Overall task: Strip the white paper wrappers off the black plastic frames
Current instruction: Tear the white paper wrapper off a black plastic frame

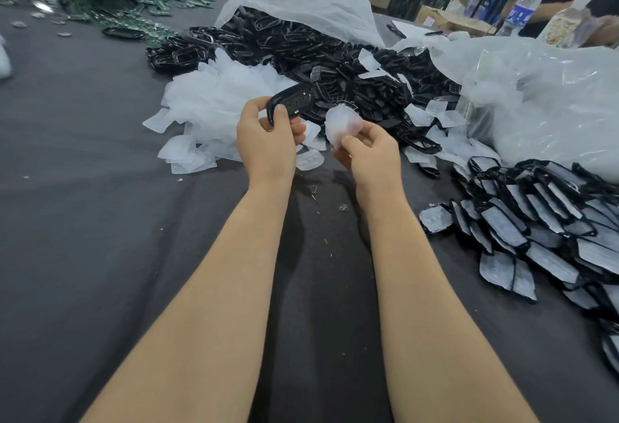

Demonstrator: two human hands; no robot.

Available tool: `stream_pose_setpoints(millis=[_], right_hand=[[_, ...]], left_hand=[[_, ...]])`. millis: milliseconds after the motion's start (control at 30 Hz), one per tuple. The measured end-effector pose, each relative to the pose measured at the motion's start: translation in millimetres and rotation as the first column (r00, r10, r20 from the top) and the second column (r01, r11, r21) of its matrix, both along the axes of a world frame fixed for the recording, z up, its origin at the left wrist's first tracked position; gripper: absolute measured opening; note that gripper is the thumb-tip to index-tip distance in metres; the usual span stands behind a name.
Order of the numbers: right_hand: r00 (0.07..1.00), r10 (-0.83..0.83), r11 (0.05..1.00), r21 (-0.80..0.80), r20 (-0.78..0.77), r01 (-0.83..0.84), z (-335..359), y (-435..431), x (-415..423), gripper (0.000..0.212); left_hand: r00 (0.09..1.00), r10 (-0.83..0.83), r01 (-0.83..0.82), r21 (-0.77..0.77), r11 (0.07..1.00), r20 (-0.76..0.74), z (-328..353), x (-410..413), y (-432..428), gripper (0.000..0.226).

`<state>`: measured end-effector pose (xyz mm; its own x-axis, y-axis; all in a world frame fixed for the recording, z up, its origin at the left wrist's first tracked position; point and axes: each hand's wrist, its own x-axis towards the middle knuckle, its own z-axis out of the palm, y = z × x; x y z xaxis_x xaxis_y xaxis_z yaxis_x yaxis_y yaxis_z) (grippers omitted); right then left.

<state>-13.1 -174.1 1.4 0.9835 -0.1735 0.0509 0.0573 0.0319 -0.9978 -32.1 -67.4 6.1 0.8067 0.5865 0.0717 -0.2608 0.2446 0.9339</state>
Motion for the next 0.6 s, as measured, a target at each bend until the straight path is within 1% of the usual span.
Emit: stream_pose_setpoints(millis=[67, 133, 200, 300, 333, 367, 500, 600], right_hand=[[1.000, 0.012, 0.998, 0.067, -0.018, -0.011, -1, -1, 0, 0.018], [1.000, 0.024, 0.998, 0.052, -0.016, -0.023, -3, -1, -1, 0.014], [1.000, 0.017, 1.000, -0.018, 0.021, -0.017, -3, 0, -2, 0.015], [0.991, -0.033, 0.978, -0.198, 0.130, 0.059, -3, 2, -3, 0.020], [0.989, -0.042, 0.973, -0.218, 0.145, 0.073, -3, 2, -3, 0.021], [0.990, -0.043, 0.977, -0.200, 0.138, 0.071, -2, 2, -4, 0.021], [0.997, -0.001, 1.000, -0.004, 0.074, 0.001, 4, 1, -6, 0.017], [0.998, 0.020, 0.996, 0.082, 0.062, -0.025, 7, -3, -6, 0.031]], left_hand=[[1.000, -0.004, 0.004, -0.002, 1.000, 0.001, 0, 0, 0, 0.008], [1.000, -0.008, 0.008, 0.002, 1.000, 0.000, -1, 1, 1, 0.008], [1.000, -0.005, 0.005, 0.013, 1.000, -0.001, -1, 1, 0, 0.008], [1.000, 0.002, -0.002, 0.011, 1.000, 0.006, -1, 1, 0, 0.009], [1.000, 0.004, -0.004, 0.014, 1.000, 0.009, -2, 2, 0, 0.010], [1.000, 0.005, -0.005, 0.022, 1.000, 0.010, -2, 2, 0, 0.010], [1.000, -0.006, 0.006, 0.053, 0.999, 0.005, -3, 2, 0, 0.009], [1.000, -0.023, 0.023, 0.086, 0.996, -0.004, -4, 2, -1, 0.009]])
